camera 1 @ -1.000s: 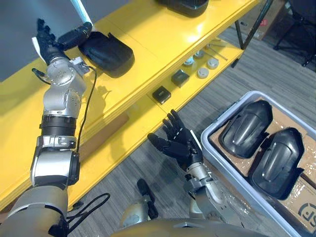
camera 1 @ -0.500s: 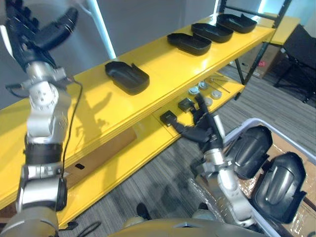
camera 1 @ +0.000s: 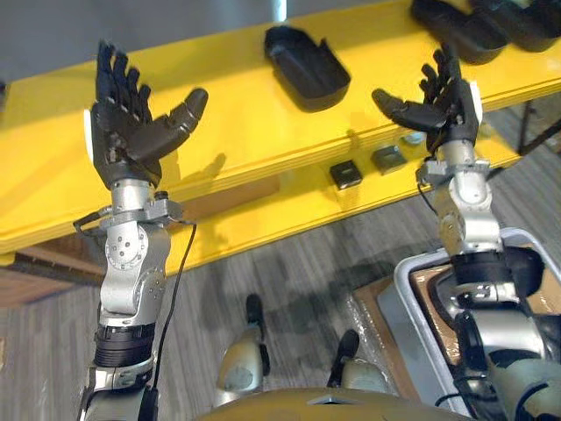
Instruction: Walk over and take three plastic housings, then place them on the shelf
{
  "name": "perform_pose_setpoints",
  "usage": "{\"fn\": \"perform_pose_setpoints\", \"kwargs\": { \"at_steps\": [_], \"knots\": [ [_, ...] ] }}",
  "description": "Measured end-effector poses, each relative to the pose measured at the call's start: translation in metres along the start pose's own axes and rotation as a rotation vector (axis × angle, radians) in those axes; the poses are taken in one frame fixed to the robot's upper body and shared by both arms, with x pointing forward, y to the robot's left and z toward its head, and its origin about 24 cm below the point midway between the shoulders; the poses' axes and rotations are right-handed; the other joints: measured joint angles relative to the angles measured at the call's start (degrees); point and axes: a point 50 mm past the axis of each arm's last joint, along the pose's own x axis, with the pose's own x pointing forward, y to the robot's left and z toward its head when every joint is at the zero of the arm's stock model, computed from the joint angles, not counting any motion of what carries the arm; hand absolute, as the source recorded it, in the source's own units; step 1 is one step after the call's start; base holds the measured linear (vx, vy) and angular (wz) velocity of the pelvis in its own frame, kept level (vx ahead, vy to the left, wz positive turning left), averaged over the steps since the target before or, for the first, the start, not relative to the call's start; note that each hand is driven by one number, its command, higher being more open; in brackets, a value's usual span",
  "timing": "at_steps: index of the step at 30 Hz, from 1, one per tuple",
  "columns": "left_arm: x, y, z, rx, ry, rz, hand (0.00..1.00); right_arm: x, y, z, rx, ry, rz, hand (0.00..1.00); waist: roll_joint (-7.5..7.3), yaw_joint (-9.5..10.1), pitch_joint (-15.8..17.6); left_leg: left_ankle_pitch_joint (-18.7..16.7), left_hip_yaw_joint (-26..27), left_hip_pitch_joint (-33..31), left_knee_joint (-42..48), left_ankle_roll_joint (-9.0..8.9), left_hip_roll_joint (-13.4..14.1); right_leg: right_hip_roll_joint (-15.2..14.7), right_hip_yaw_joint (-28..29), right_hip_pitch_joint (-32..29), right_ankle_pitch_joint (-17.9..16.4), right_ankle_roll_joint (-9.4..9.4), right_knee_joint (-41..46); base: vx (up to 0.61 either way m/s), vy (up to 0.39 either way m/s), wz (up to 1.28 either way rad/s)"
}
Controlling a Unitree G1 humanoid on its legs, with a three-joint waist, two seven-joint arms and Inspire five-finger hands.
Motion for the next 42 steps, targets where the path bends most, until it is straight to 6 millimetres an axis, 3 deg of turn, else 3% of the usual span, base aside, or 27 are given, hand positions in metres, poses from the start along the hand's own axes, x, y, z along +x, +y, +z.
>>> {"fn": "perform_pose_setpoints", "kwargs": {
  "at_steps": [4, 7, 15, 19, 30, 39, 42],
  "knots": [
    [0.023, -0.021, 0.023, -0.044, -0.154, -0.086, 1.0, 0.029, -0.006, 0.026, 0.051, -0.033, 0.032, 1.0, -0.05, 0.91, 4.0, 0.28, -0.22, -1.83, 0.03, 0.41, -0.27, -0.71, 0.15, -2.15, 0.33, 0.51, 1.12, 0.0, -0.012, 0.03],
    [0.03, -0.027, 0.023, -0.043, -0.159, -0.112, 1.0, 0.038, -0.004, 0.036, 0.068, -0.052, 0.046, 1.0, -0.11, 1.02, 5.9, 0.75, 0.08, -1.8, 0.05, 1.03, -0.44, -1.05, 0.48, -2.45, 0.32, 0.51, 1.53, 0.01, -0.009, -0.01],
    [0.034, -0.029, -0.002, -0.025, -0.059, -0.103, 1.0, 0.044, 0.002, 0.032, 0.054, -0.015, 0.102, 1.0, 0.06, 1.2, 6.65, 0.55, 0.12, -1.78, 0.04, 0.87, -0.32, -1.69, 1.49, -5.0, -3.08, 0.27, 7.07, 0.0, -0.039, -0.02],
    [0.039, -0.033, 0.0, -0.031, -0.071, -0.11, 1.0, 0.049, 0.005, 0.042, 0.02, -0.026, 0.166, 1.0, 0.65, 1.17, 8.18, 0.38, -0.24, -1.89, 0.03, 0.8, -0.2, -2.16, 1.61, -6.34, -4.77, 0.14, 10.32, -0.03, -0.055, 0.04],
    [0.043, -0.032, -0.007, -0.022, -0.045, -0.1, 1.0, 0.052, 0.01, 0.047, 0.009, -0.033, 0.245, 1.0, 0.75, 0.94, 8.25, 1.11, -0.69, -1.91, 0.08, 1.39, -0.63, -3.7, 1.7, -8.47, -8.2, -0.11, 16.05, 0.01, -0.063, 0.03],
    [0.043, -0.031, -0.01, -0.018, -0.035, -0.104, 1.0, 0.051, 0.014, 0.045, -0.008, -0.026, 0.29, 1.0, 0.9, 0.6, 8.32, 1.11, -0.79, -1.59, 0.08, 1.35, -0.55, -3.79, 1.78, -8.57, -8.77, -0.35, 17.01, -0.01, -0.066, 0.0],
    [0.043, -0.031, -0.01, -0.018, -0.035, -0.104, 1.0, 0.052, 0.016, 0.047, -0.015, -0.029, 0.316, 1.0, 1.59, 0.62, 8.67, 0.95, -0.8, -1.4, 0.08, 1.14, -0.54, -3.8, 1.8, -8.42, -8.77, -0.34, 17.07, -0.02, -0.048, 0.0]
  ]
}}
